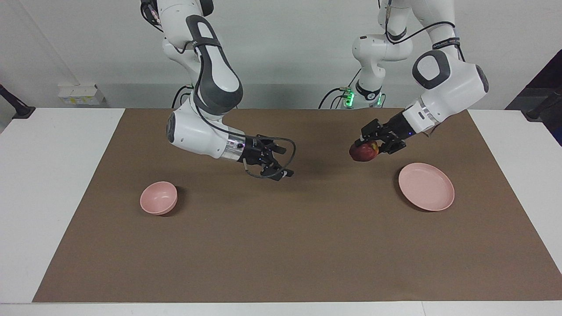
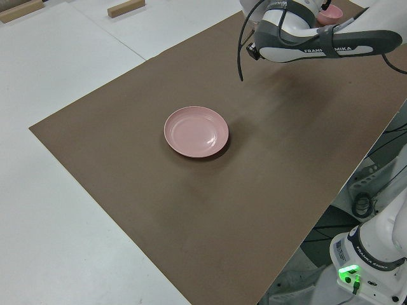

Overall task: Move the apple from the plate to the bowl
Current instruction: 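Lift the apple with the left gripper while the right gripper reaches toward it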

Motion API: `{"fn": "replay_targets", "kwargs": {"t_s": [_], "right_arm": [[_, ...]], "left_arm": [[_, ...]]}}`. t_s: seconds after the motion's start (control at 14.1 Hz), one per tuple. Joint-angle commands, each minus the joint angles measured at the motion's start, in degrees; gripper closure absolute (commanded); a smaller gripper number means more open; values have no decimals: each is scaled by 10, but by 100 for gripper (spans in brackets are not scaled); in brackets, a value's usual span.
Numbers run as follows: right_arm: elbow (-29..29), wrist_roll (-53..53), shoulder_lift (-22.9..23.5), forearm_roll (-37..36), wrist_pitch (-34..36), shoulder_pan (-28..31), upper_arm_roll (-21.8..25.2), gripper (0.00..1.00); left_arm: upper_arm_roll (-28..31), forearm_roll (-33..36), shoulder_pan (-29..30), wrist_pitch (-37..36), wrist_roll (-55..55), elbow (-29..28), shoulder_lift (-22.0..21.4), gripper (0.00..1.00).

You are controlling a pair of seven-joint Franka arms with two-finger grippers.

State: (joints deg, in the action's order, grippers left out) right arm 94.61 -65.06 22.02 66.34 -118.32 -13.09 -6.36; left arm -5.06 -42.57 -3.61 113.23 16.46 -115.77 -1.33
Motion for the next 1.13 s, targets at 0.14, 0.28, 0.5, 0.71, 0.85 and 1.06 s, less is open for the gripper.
{"fn": "replay_targets", "kwargs": {"t_s": [0.14, 0.28, 0.5, 0.71, 0.85, 1.06], "right_arm": [[35, -11, 0, 132, -60, -33, -5, 0], [44, -6, -9, 157, -62, -49, -10, 0], [79, 28, -30, 220, -75, -67, -10, 0], [93, 36, -38, 238, -139, -105, -10, 0], [102, 48, -43, 237, -146, -114, -10, 0], [119, 81, -53, 237, -143, -116, -10, 0]], "left_arm": [[-17, -46, -4, 8, -9, -5, -10, 100], [-19, -46, -8, 21, -20, -5, -9, 100], [-21, -46, -16, 28, -25, -4, -5, 100], [-21, -46, -24, 45, -29, -4, -2, 100], [-21, -44, -25, 52, -40, -2, -1, 100], [-22, -44, -37, 77, -53, -2, 1, 100]]}}
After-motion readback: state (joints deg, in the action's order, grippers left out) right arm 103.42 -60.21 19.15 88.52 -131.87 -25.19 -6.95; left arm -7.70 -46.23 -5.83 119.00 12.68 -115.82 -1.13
